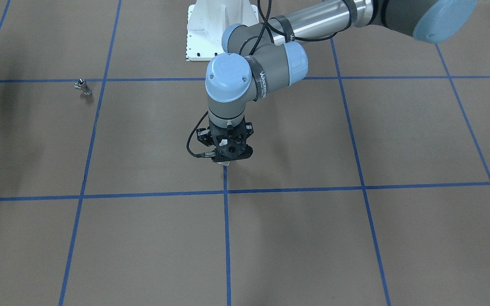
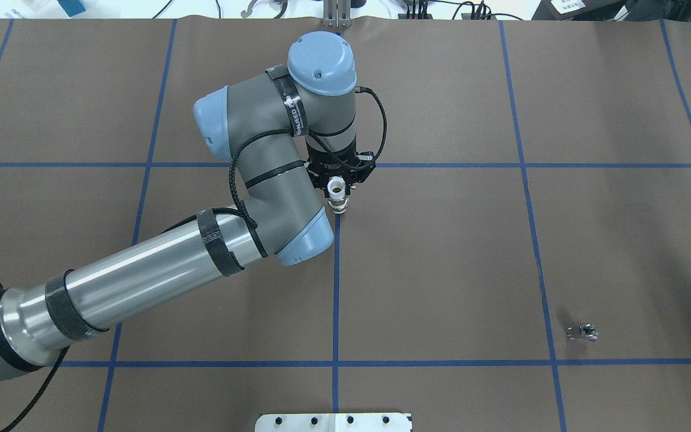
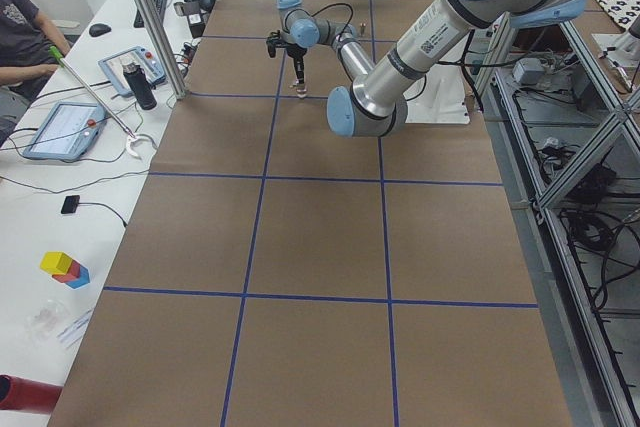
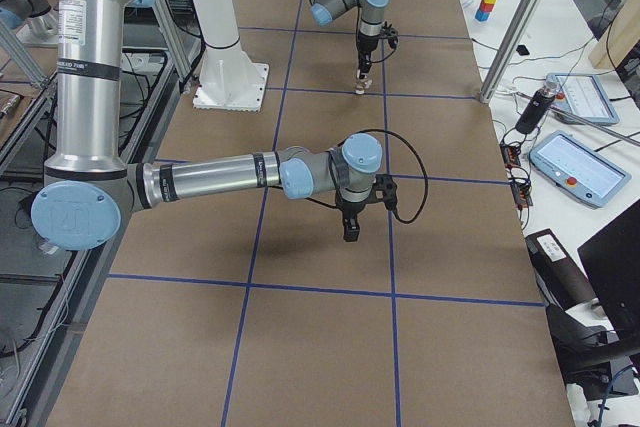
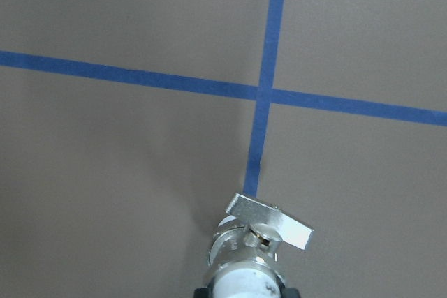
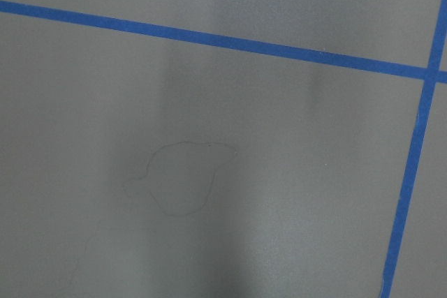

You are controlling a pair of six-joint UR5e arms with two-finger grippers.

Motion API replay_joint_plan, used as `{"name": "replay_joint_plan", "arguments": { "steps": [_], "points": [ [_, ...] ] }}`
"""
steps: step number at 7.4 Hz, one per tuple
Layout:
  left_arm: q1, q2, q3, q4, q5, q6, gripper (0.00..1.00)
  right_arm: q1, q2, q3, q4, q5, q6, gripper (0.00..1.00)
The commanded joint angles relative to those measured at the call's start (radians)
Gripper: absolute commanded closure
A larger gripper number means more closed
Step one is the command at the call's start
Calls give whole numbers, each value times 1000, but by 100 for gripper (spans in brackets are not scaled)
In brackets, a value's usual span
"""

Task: Assemble PPR valve and pipe with both arms
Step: 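Lower the white valve upright onto the table center with the left gripper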

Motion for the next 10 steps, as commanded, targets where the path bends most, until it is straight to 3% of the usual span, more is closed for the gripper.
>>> {"name": "replay_joint_plan", "arguments": {
  "steps": [1,10],
  "points": [
    [0,-1,6,0,0,-2,100,0,0,-1,0,0,0,0],
    [2,-9,21,0,0,-26,100,-2,2,-5,0,0,0,0]
  ]
}}
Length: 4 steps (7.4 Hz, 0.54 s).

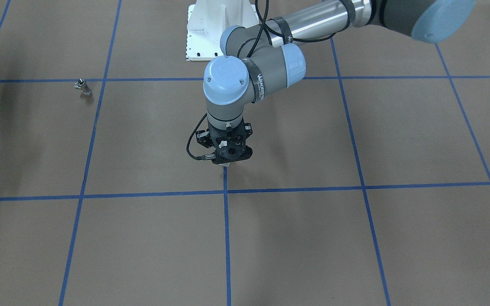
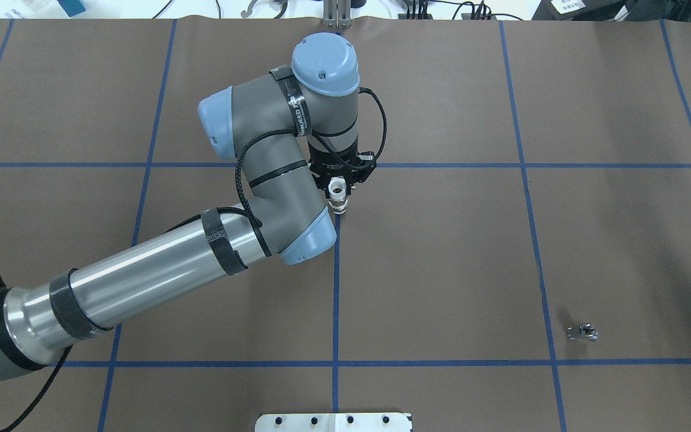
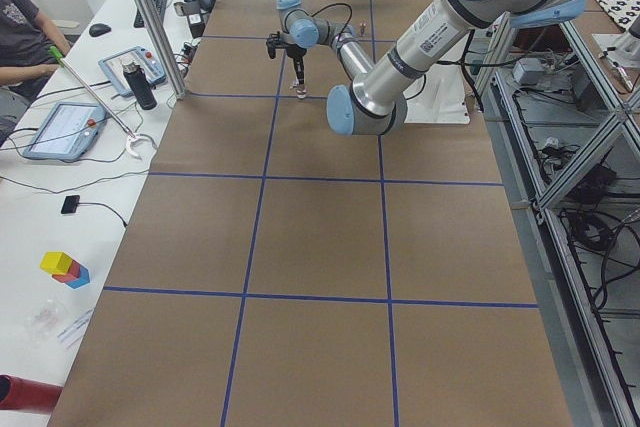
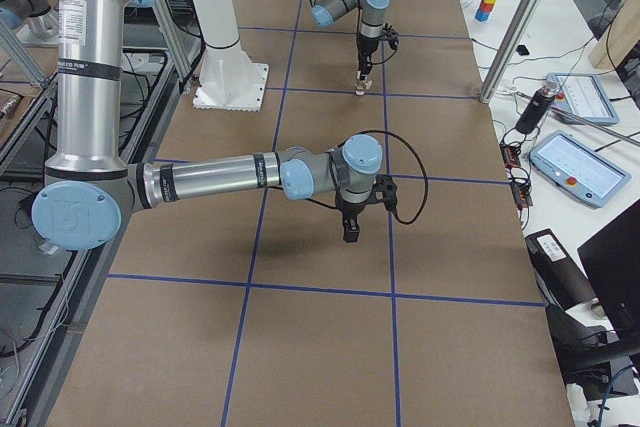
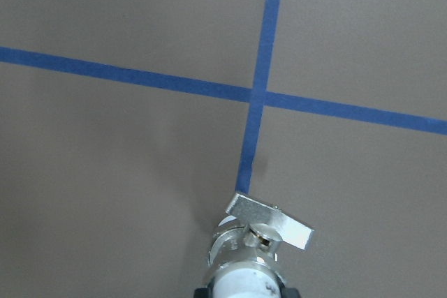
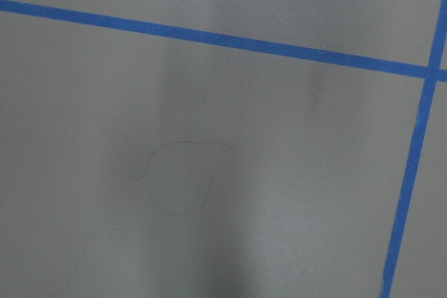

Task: Assemble PPR valve and pipe with both arms
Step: 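Lower the white valve upright onto the table center with the left gripper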

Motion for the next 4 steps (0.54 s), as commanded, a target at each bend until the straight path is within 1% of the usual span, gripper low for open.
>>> {"name": "replay_joint_plan", "arguments": {
  "steps": [1,3,4],
  "points": [
    [-1,1,1,0,-1,0,100,0,0,0,0,0,0,0],
    [0,2,1,0,-1,0,100,0,0,0,0,0,0,0],
    [0,2,-1,-2,-1,2,79,0,0,0,0,0,0,0]
  ]
}}
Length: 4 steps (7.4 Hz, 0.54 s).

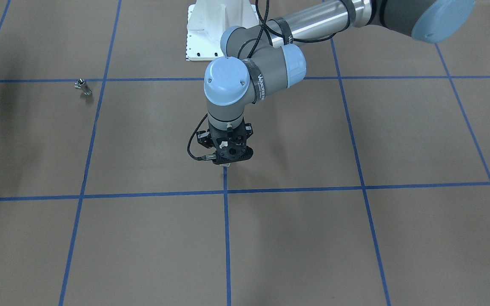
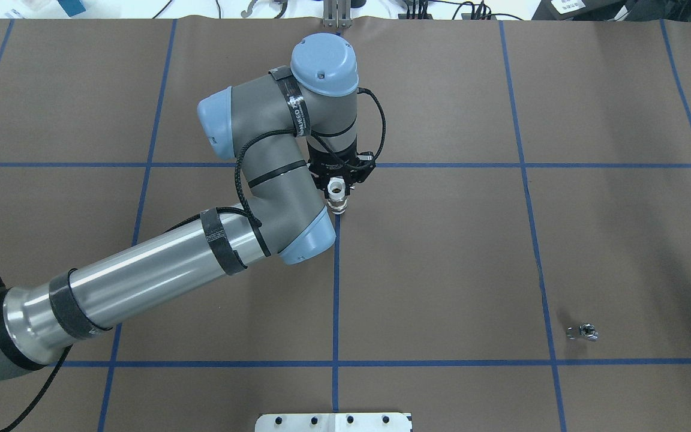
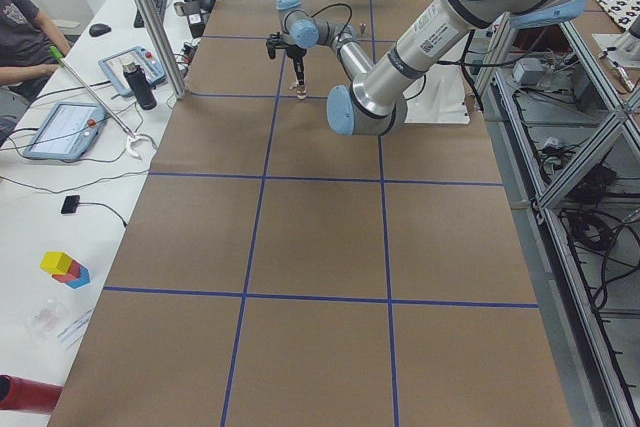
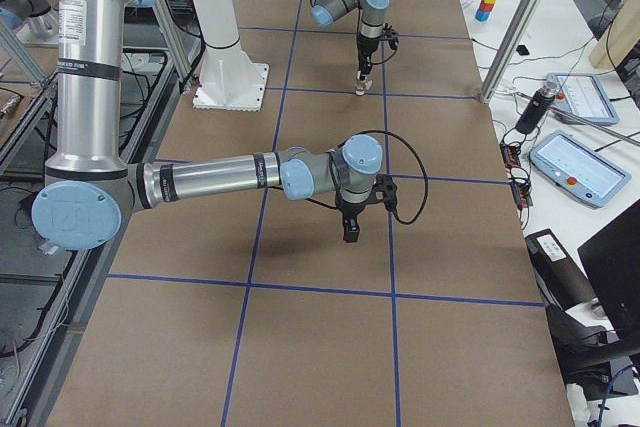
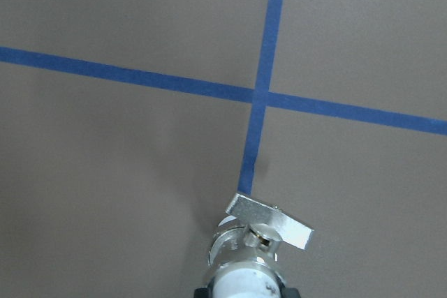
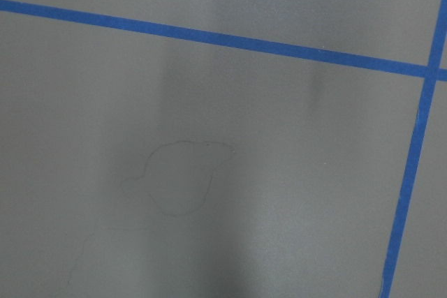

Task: Assemble PPR valve and pipe with both arms
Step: 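Lower the white valve upright onto the table center with the left gripper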

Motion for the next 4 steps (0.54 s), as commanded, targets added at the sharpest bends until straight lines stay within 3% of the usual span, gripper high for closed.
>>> {"name": "replay_joint_plan", "arguments": {
  "steps": [1,4],
  "points": [
    [0,1,-1,-1,0,3,62,0,0,-2,0,0,0,0],
    [0,5,-3,-1,18,4,42,0,0,-3,0,0,0,0]
  ]
}}
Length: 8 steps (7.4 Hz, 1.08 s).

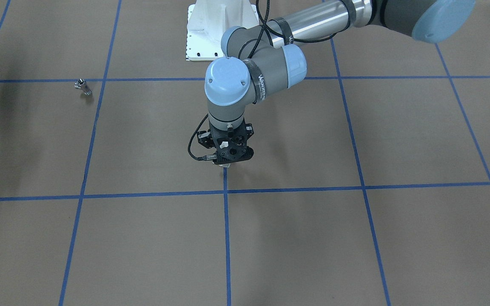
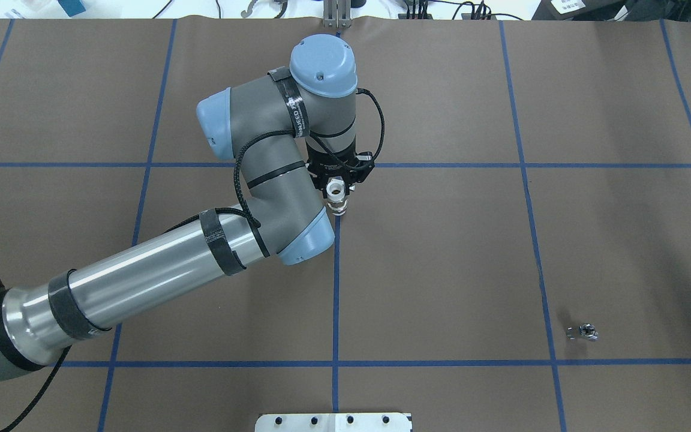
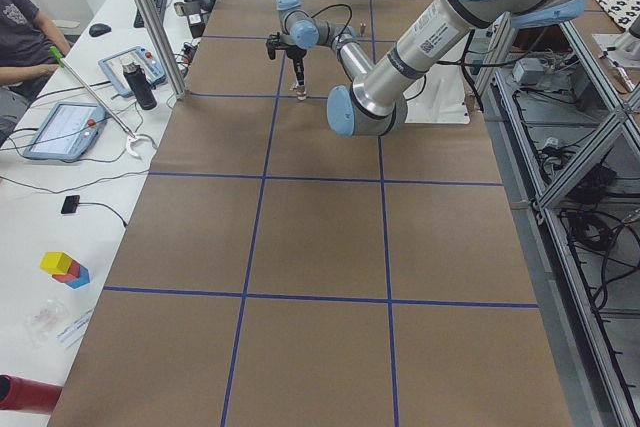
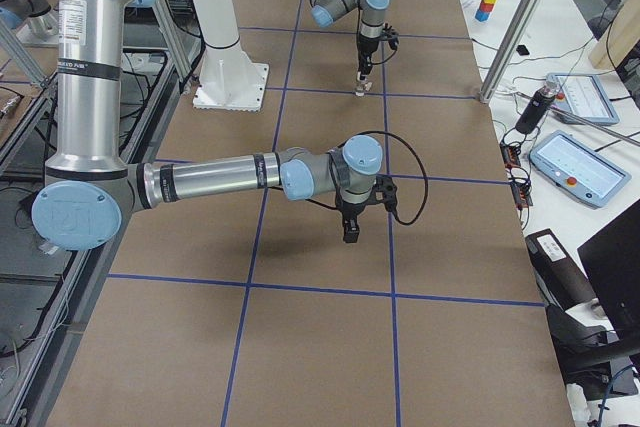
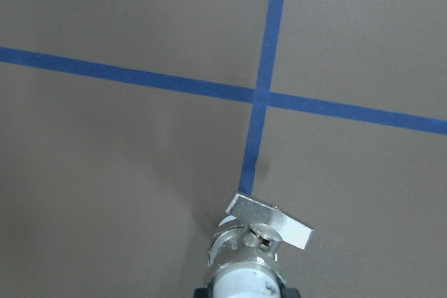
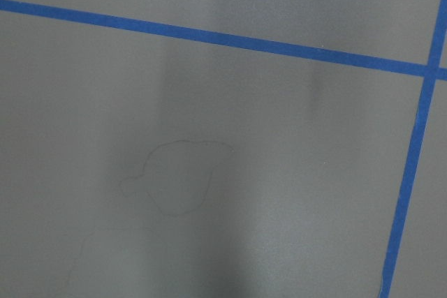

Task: Assemble PPR valve and pipe with both arms
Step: 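Lower the white valve upright onto the table center with the left gripper, then open the left gripper and withdraw while the right arm reaches toward the silver fitting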

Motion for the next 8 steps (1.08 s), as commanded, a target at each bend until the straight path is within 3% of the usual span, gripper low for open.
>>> {"name": "replay_joint_plan", "arguments": {
  "steps": [1,2,4,5,6,7,8],
  "points": [
    [0,1,-6,0,9,3,37,0,0,0,0,0,0,0],
    [-3,3,-38,5,9,3,36,-2,2,0,0,-2,1,0],
    [-26,109,-227,17,2,6,36,-27,11,7,2,-2,39,0],
    [-28,236,-377,17,2,17,36,-82,12,7,85,-6,155,0],
    [-46,331,-479,17,2,64,36,-163,0,7,258,-49,383,0],
    [-60,398,-543,17,2,120,36,-286,-30,10,437,-131,582,0],
    [-75,432,-571,17,2,132,35,-351,-47,15,524,-174,641,0]
  ]
}}
